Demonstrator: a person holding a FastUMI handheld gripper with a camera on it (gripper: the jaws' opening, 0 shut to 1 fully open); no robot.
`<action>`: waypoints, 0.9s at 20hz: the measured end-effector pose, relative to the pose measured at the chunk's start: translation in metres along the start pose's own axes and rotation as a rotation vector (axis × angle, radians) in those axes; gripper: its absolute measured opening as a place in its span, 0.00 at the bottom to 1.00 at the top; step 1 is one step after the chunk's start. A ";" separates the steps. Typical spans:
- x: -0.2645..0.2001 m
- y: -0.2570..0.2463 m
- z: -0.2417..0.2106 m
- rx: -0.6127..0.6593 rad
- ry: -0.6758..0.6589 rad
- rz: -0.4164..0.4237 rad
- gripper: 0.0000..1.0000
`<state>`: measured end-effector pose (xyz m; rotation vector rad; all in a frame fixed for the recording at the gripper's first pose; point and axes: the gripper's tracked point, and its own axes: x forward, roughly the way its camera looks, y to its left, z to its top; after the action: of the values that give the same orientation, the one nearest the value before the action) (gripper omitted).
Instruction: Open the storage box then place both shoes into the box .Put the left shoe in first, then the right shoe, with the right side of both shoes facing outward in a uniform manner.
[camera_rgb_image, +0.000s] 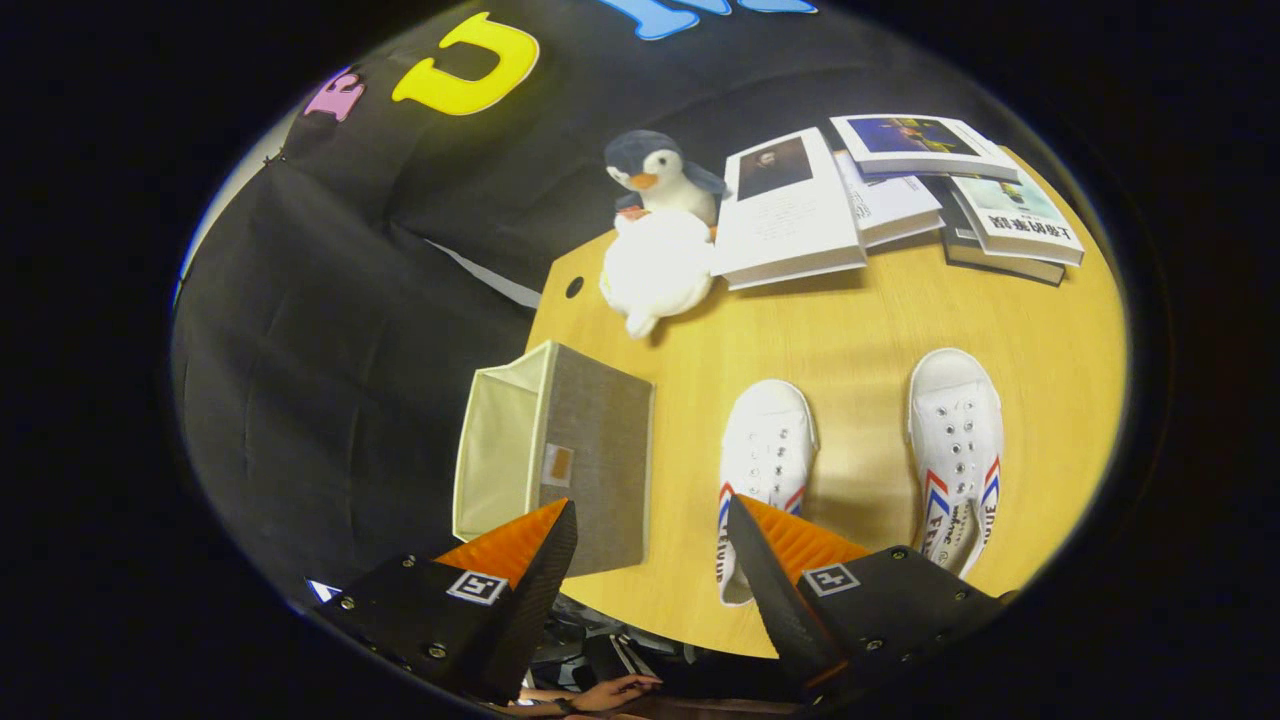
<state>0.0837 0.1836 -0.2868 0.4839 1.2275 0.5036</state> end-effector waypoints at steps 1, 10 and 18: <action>0.003 -0.009 -0.004 0.001 0.015 -0.017 0.92; 0.043 -0.071 -0.042 -0.072 0.141 -0.156 0.90; 0.083 -0.105 -0.060 -0.238 0.253 -0.288 0.76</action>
<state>0.0581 0.1549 -0.4284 0.0383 1.4298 0.4653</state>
